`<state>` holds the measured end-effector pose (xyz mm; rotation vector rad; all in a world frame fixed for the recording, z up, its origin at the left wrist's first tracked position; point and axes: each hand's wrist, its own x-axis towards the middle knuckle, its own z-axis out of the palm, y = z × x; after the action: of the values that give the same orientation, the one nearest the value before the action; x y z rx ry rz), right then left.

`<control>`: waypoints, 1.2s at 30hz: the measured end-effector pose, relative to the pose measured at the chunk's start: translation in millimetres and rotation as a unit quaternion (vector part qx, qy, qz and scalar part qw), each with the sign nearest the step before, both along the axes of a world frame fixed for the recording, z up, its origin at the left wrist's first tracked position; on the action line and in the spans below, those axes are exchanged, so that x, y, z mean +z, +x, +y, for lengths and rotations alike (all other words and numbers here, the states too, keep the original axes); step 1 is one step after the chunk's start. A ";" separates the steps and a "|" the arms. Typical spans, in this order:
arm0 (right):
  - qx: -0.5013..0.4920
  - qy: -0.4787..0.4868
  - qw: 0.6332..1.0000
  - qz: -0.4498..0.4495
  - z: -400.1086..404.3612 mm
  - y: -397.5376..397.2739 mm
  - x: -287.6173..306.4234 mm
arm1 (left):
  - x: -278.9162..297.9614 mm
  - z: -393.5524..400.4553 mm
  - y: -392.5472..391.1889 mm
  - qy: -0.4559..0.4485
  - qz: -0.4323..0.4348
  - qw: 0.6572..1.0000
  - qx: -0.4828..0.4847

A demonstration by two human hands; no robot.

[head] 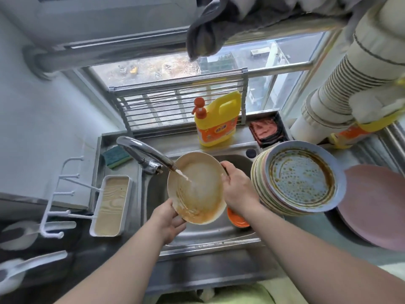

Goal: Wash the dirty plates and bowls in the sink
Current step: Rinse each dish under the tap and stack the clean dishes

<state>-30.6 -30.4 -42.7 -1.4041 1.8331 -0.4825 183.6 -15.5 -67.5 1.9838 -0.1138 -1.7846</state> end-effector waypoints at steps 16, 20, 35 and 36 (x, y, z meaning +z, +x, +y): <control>-0.135 0.341 0.926 -0.093 -17.1 9.5 -31.9 | -10.9 0.6 26.3 0.031 0.043 0.994 0.095; -0.147 0.432 0.884 -0.098 1.2 12.2 -64.0 | 4.9 -5.5 30.5 0.002 0.016 1.000 0.001; -0.053 0.089 0.994 -0.022 -16.0 24.9 -68.8 | 12.2 4.2 30.6 -0.091 -0.060 0.994 -0.025; -0.045 0.067 0.997 -0.012 -19.1 24.2 -64.8 | 6.1 5.2 30.2 -0.081 -0.051 0.995 -0.006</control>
<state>-6.4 -49.5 -107.5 -1.2247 1.8796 -0.4118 213.8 -10.3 -61.4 1.9608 -0.2944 -1.6267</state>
